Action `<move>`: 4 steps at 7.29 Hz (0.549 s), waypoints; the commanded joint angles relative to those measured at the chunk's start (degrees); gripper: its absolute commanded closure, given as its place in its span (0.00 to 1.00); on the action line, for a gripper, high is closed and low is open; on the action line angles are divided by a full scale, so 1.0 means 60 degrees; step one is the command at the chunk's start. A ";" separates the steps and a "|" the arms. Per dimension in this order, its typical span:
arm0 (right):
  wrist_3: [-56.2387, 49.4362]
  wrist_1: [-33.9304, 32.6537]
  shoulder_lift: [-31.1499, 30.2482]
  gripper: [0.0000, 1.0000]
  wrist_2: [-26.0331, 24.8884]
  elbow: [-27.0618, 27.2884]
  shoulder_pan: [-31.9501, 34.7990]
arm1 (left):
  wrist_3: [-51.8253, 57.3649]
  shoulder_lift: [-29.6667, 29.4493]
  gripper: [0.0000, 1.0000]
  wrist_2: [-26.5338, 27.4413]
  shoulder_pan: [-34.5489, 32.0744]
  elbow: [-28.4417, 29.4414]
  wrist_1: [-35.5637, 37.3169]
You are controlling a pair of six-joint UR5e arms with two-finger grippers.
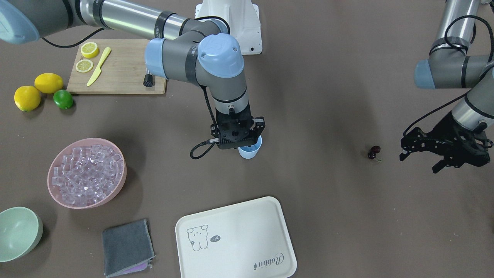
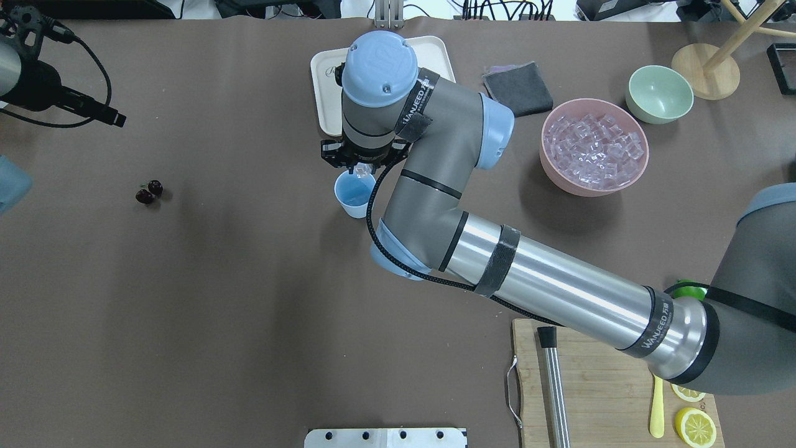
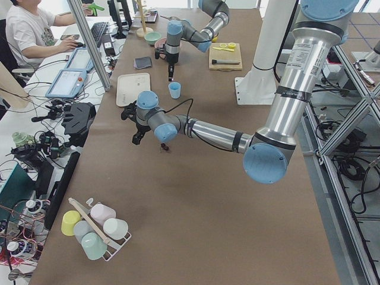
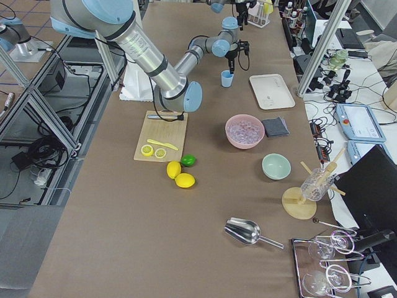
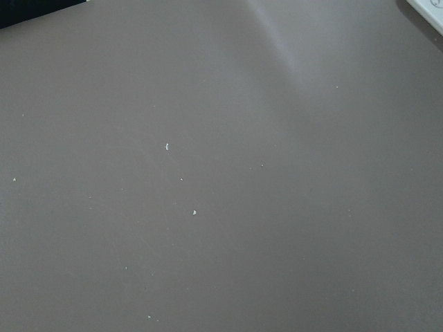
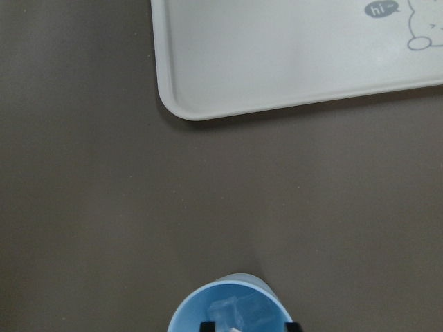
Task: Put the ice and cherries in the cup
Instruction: 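Carry the second ice cube with the right gripper over the cup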
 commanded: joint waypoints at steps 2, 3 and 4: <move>0.0063 0.0053 0.0029 0.67 -0.0246 0.0012 -0.0208 | -0.0034 0.0051 0.02 -0.0001 0.0003 -0.0022 -0.0039; 0.0193 0.0039 0.0029 0.33 -0.0652 -0.0002 -0.0368 | -0.0019 0.0065 0.02 -0.0001 0.0003 -0.0007 -0.0039; 0.0354 0.0039 0.0029 0.16 -0.0831 0.0027 -0.0457 | -0.0077 0.0051 0.02 0.0014 0.0046 0.0007 -0.0039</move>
